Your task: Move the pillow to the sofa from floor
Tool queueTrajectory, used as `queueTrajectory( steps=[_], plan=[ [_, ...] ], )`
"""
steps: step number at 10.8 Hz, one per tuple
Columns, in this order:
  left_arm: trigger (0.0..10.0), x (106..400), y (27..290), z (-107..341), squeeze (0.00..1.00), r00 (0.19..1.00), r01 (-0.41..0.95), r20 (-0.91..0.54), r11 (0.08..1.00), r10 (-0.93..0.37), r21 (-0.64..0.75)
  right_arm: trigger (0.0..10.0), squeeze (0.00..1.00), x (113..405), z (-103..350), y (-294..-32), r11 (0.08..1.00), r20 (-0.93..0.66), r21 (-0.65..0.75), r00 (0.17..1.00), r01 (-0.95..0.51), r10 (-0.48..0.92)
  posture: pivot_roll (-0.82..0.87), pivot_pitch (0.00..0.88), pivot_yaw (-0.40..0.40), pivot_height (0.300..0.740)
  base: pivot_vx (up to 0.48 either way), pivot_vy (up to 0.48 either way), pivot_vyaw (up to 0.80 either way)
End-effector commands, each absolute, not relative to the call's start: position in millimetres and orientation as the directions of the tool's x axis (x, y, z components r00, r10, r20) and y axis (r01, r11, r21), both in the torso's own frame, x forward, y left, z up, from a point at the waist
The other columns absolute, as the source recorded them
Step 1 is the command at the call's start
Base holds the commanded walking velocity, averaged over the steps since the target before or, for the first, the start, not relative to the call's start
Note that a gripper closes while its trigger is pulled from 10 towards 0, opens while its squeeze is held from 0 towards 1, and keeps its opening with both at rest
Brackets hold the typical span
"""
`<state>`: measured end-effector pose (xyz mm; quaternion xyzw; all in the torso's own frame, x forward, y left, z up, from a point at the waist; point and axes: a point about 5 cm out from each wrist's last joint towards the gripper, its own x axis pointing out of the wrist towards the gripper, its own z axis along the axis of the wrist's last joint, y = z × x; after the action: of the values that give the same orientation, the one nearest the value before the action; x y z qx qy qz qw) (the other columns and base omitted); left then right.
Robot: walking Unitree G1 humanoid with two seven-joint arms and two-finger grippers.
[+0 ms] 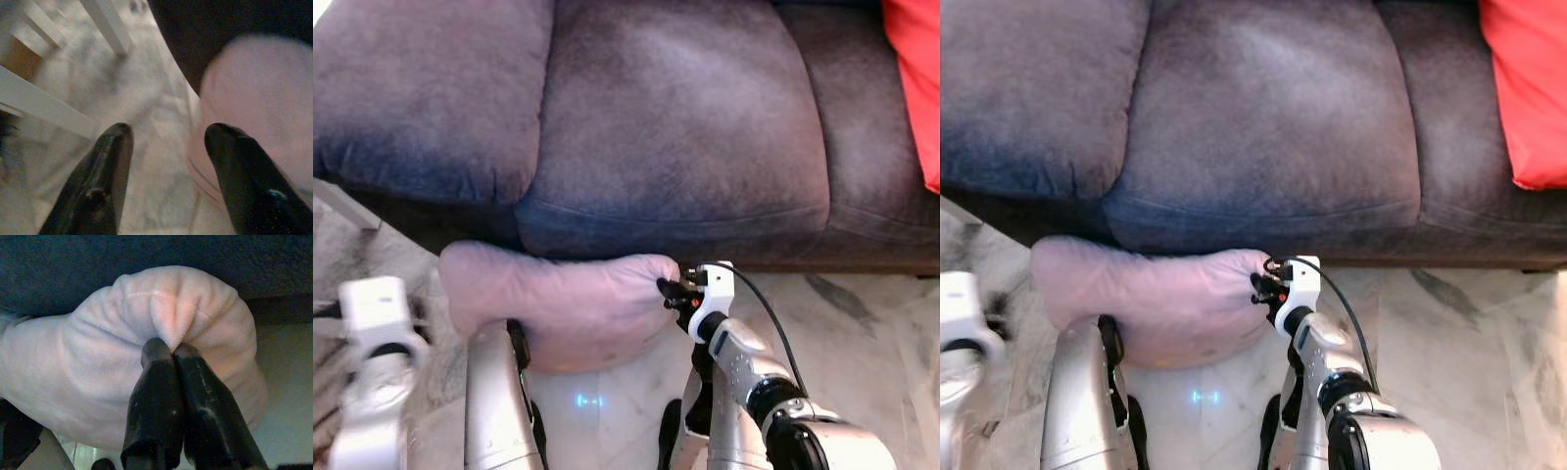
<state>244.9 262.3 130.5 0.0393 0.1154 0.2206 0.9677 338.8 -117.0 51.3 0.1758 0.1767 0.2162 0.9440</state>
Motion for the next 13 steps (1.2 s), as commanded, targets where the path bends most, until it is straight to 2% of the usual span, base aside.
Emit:
queueTrajectory(
  steps=[1,2,6,7,9,13],
  plan=[
    [10.0,248.4,261.5,118.0,1.00,0.880,-0.400,-0.260,0.915,0.398,0.047,10.0,0.00,329.0,36.9,-122.4,0.853,-0.311,0.419,0.834,-0.310,0.456,0.20,0.324,-0.108,0.476,0.000,0.000,0.00],
    [10.0,268.1,259.5,113.0,1.00,0.913,-0.366,-0.239,0.924,0.332,-0.113,10.0,0.00,329.4,37.6,-123.9,0.854,-0.306,0.421,0.838,-0.307,0.452,0.19,0.338,-0.110,0.476,0.000,0.000,0.00],
    [10.0,296.2,261.5,102.1,1.00,0.938,-0.315,-0.220,0.922,0.267,-0.223,10.0,0.00,328.0,37.9,-136.2,0.853,-0.279,0.428,0.855,-0.298,0.438,0.14,0.394,-0.112,0.476,0.000,0.000,0.00],
    [10.0,299.3,263.2,103.1,0.00,0.942,-0.311,-0.203,0.921,0.266,-0.236,10.0,0.00,327.3,37.9,-136.7,0.851,-0.272,0.428,0.854,-0.305,0.443,0.13,0.404,-0.112,0.476,0.000,0.000,0.00],
    [10.0,310.4,266.6,105.4,0.00,0.956,-0.290,-0.143,0.898,0.256,-0.330,10.0,0.00,324.6,37.4,-140.1,0.843,-0.252,0.431,0.854,-0.322,0.455,0.10,0.426,-0.114,0.476,0.000,0.000,0.00],
    [10.0,318.3,258.5,79.5,0.00,0.958,-0.277,-0.202,0.849,0.205,-0.449,10.0,0.00,317.9,39.8,-154.1,0.837,-0.208,0.429,0.864,-0.341,0.459,0.02,0.477,-0.127,0.476,0.000,0.000,0.00]
  ],
)
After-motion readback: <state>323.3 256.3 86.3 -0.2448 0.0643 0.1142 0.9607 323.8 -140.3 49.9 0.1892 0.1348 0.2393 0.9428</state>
